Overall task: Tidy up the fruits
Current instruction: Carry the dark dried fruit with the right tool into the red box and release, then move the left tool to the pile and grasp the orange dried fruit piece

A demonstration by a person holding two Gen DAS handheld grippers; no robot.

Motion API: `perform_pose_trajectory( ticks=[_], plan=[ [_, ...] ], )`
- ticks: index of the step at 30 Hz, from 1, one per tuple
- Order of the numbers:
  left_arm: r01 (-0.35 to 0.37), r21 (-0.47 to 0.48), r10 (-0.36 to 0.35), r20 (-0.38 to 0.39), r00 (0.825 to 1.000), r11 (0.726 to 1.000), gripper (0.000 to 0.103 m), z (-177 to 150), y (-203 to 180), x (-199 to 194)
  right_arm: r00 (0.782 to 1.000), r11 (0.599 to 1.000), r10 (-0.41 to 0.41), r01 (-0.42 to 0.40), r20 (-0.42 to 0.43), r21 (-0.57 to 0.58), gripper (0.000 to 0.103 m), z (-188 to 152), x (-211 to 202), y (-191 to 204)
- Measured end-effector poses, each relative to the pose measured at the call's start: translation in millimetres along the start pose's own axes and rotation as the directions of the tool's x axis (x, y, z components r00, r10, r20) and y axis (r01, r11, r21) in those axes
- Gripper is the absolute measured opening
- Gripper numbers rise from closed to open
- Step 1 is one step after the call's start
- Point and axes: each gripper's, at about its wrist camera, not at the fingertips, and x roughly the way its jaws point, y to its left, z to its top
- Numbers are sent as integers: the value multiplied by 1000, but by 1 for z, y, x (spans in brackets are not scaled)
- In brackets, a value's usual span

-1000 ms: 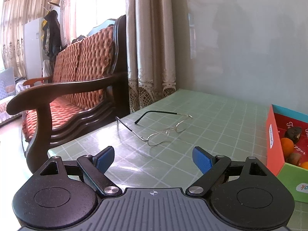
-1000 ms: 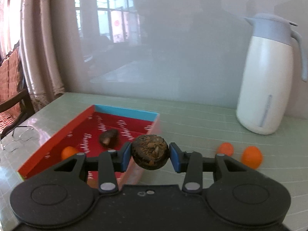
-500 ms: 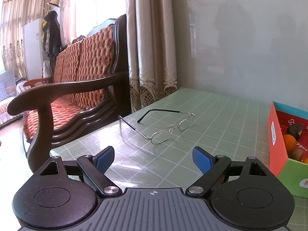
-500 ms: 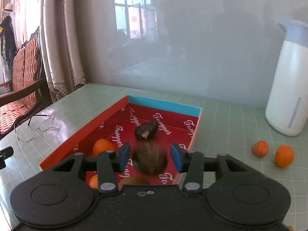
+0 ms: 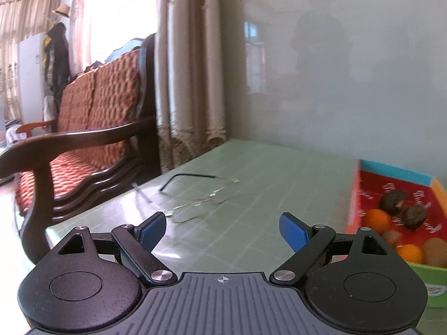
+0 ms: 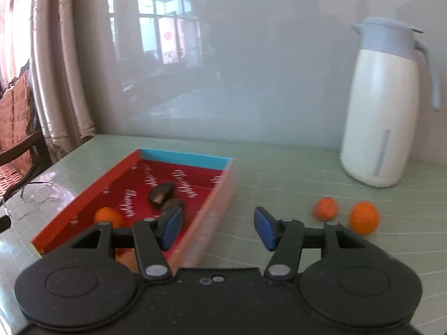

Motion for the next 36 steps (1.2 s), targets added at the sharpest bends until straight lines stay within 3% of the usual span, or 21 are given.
perform_pose_trajectory(
  ticks=[8, 17, 21, 28, 31, 36],
  plan=[
    [108, 57, -110, 31, 994, 993, 88, 7, -55, -22, 996, 994, -91, 90, 15, 59, 56, 0, -21, -58],
    [246, 130, -251, 24, 968, 960, 88, 6, -130, -46, 977, 967, -212, 208, 14, 145, 56, -10, -51, -131],
    [325, 154, -330, 12, 944, 933, 88, 2, -165, -59, 965, 951, -261, 258, 0, 168, 56, -20, -65, -163],
    [445, 259, -456, -19, 890, 857, 88, -15, -225, -93, 951, 926, -309, 302, -7, 228, 56, -27, -80, -205],
    [488, 256, -488, -69, 870, 834, 87, -22, -240, -96, 947, 919, -322, 314, -7, 241, 56, -29, -83, -213],
    [521, 251, -507, -125, 853, 815, 87, -30, -260, -94, 937, 904, -350, 341, -11, 257, 57, -34, -93, -228]
  ],
)
